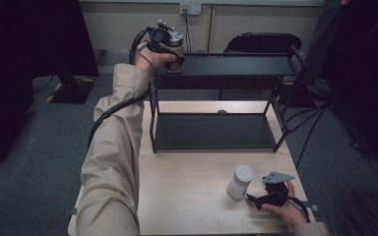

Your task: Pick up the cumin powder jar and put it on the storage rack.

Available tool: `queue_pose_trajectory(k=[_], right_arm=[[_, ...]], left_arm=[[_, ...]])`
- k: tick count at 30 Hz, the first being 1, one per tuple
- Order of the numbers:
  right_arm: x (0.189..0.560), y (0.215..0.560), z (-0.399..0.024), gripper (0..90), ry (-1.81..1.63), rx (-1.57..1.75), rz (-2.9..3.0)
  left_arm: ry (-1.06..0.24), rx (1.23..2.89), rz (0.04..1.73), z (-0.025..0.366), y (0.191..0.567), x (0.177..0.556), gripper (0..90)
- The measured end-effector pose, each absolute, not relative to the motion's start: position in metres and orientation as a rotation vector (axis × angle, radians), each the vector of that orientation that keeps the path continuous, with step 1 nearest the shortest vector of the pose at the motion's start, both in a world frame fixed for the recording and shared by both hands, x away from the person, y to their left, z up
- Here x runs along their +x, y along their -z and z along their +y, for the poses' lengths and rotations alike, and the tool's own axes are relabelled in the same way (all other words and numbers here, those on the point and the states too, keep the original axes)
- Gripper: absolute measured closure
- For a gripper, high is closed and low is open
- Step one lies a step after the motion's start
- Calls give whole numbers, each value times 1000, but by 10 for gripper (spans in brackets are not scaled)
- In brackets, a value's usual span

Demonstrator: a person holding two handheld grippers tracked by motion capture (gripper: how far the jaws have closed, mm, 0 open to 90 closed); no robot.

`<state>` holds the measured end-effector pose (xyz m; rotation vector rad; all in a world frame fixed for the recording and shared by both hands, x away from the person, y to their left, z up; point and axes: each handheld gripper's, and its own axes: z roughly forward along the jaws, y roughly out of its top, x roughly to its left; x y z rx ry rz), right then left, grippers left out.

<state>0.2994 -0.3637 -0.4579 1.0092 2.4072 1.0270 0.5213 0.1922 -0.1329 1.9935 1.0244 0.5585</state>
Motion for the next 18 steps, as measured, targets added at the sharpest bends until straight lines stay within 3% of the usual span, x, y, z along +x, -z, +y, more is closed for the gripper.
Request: queue_pose_trajectory(k=[15,18], right_arm=[[299,458,-363,0,-1025,1008,2407],[299,458,-363,0,-1026,1010,2407]], left_arm=[[-573,1972,1031,188,137,518,307],[-590,1956,1044,188,135,515,243]])
